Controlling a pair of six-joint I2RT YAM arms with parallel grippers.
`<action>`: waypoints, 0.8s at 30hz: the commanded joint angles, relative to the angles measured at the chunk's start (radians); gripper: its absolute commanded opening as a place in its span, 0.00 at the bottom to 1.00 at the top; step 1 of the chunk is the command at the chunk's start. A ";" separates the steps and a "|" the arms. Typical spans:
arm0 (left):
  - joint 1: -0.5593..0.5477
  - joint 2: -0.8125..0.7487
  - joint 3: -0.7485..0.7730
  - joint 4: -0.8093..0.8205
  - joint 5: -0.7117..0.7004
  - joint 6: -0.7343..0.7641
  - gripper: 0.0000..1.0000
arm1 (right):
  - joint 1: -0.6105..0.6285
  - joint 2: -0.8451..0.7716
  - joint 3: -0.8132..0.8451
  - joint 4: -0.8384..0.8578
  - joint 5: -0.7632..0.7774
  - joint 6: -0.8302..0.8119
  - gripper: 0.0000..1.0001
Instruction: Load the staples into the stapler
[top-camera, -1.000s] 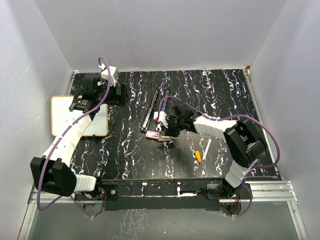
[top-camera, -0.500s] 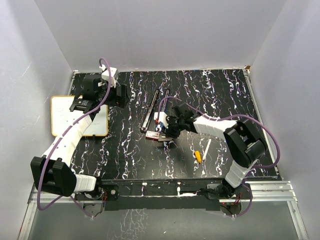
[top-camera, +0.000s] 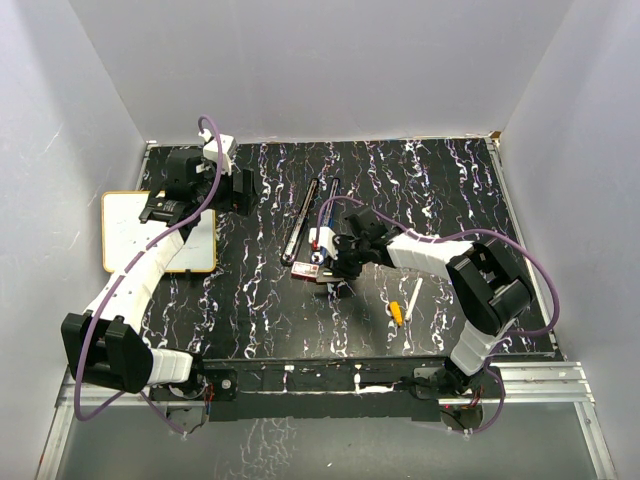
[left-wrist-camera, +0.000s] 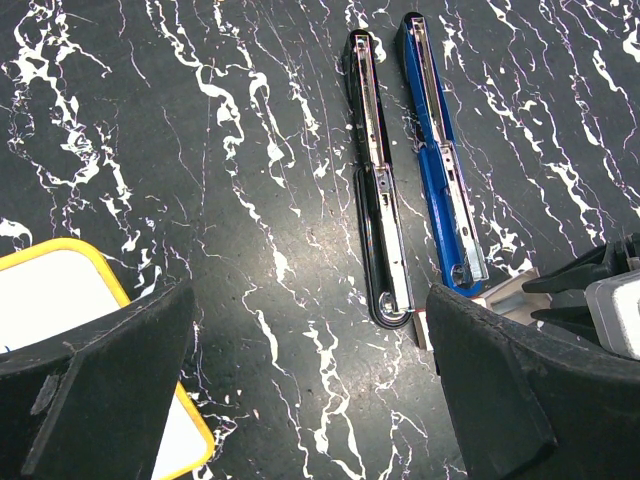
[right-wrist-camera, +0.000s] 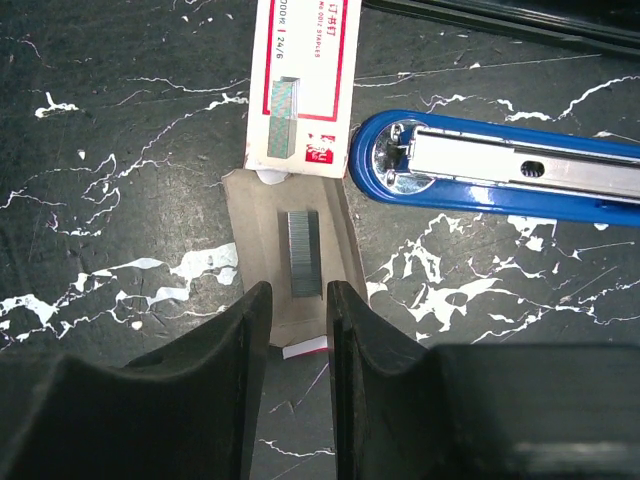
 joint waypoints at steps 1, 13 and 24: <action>0.008 -0.042 -0.008 0.013 0.009 0.011 0.97 | 0.002 0.014 -0.003 0.027 0.006 -0.010 0.32; 0.010 -0.042 -0.008 0.014 0.008 0.011 0.97 | 0.006 0.029 -0.014 0.055 0.030 -0.003 0.33; 0.012 -0.048 -0.015 0.017 0.007 0.013 0.97 | 0.011 0.070 -0.012 0.060 0.032 0.002 0.33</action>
